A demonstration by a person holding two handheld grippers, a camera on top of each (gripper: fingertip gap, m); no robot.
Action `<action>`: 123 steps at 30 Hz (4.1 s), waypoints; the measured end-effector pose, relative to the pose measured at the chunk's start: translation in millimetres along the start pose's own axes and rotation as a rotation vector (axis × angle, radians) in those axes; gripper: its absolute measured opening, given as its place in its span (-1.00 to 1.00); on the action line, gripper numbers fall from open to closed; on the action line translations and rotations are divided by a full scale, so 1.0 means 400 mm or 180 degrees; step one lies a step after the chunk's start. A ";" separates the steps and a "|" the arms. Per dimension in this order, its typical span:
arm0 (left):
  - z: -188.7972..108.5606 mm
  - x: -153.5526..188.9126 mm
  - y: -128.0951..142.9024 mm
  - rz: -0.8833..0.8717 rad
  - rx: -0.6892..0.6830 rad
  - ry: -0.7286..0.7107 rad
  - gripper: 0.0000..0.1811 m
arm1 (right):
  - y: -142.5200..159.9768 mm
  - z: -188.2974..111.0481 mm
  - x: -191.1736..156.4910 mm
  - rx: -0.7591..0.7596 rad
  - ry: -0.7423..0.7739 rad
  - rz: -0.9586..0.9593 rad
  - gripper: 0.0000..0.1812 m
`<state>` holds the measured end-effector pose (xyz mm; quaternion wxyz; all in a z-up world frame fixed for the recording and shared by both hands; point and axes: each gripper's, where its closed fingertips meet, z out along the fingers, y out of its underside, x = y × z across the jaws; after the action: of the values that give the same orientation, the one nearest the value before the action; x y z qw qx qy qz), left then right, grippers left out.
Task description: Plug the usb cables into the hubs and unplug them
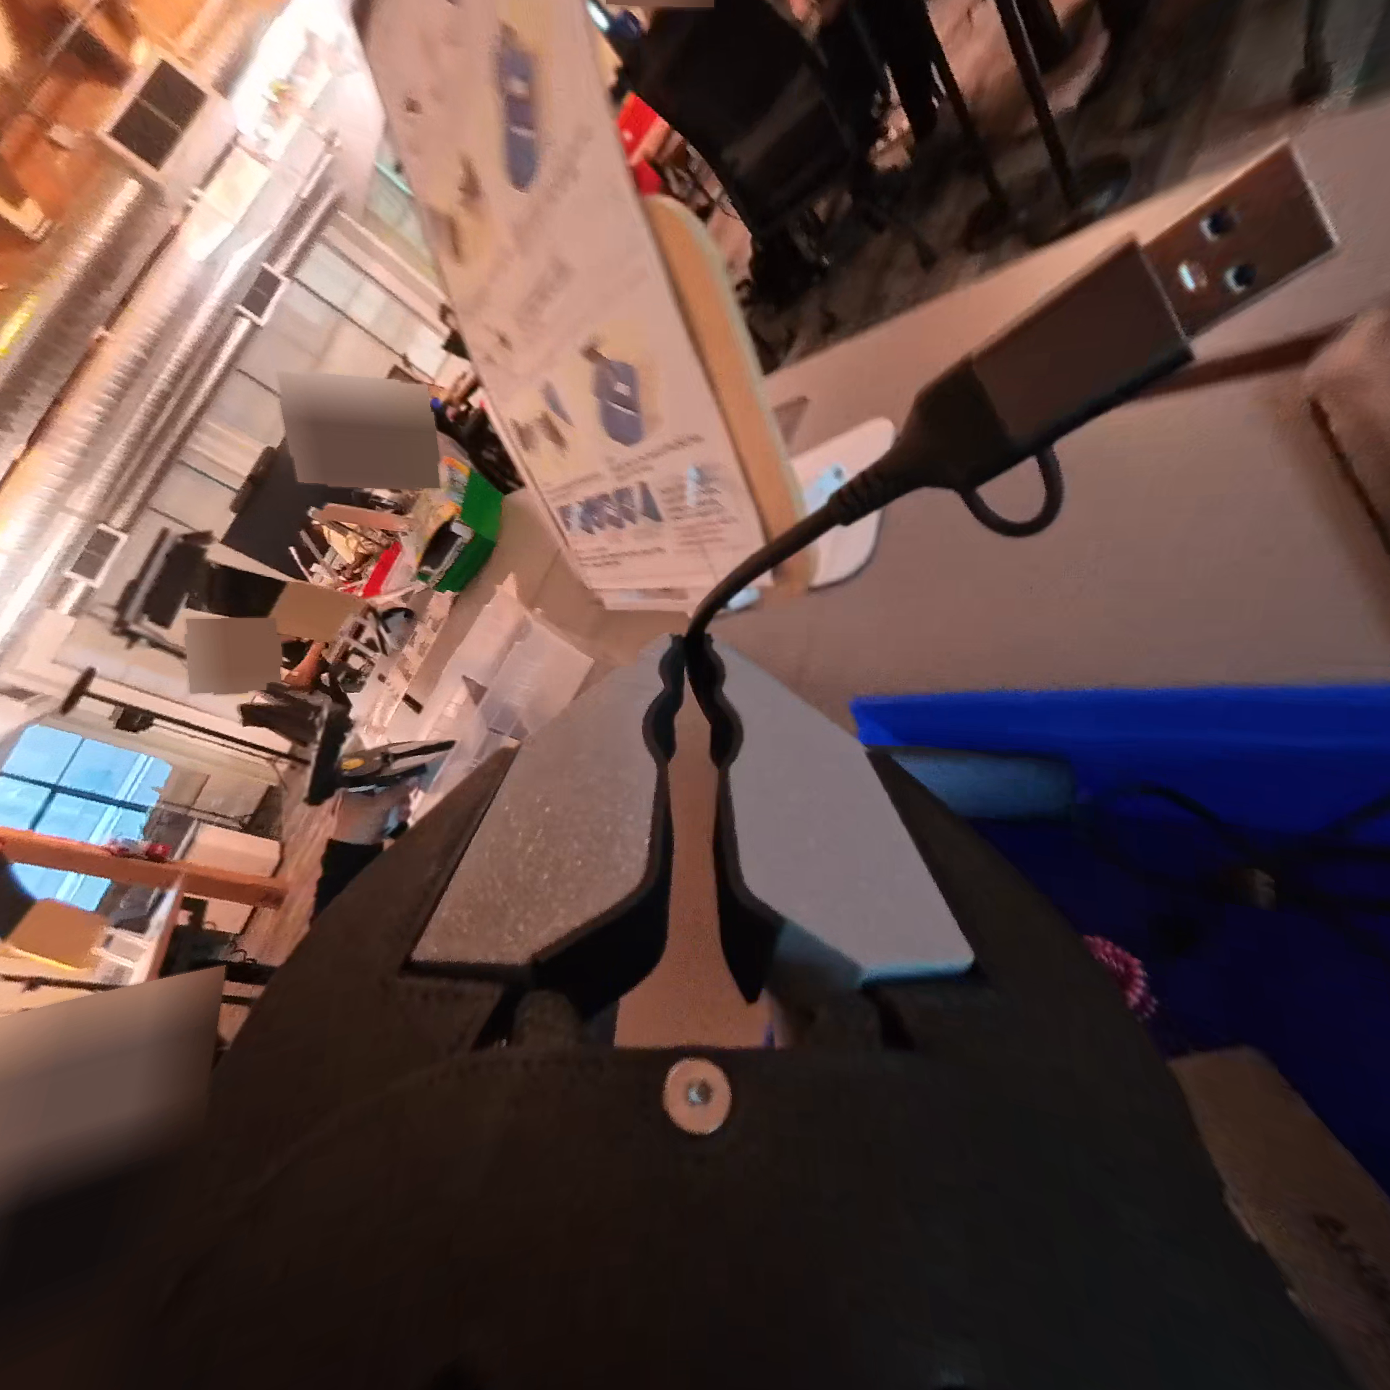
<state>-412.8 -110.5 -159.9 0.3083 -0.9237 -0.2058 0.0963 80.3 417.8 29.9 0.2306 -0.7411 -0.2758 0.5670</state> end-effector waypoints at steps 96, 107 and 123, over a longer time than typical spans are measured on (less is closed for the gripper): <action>-0.170 0.279 0.003 0.0130 0.1360 0.0842 -0.63 | 0.585 -0.117 0.091 -0.1139 0.1672 -0.1899 -0.39; -0.126 0.347 0.019 0.0283 0.1433 0.0918 -0.59 | 0.594 -0.079 0.114 -0.1097 0.2591 -0.2207 -0.92; -0.428 0.250 -0.062 0.0568 0.2249 -0.0345 -0.97 | 0.895 0.474 -0.375 -0.0890 0.1577 -0.2190 -0.71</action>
<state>-278.9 -139.4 -14.5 0.5874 -0.7682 -0.0945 0.2366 -81.0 57.4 -145.0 0.3625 -0.7438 -0.5168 0.2199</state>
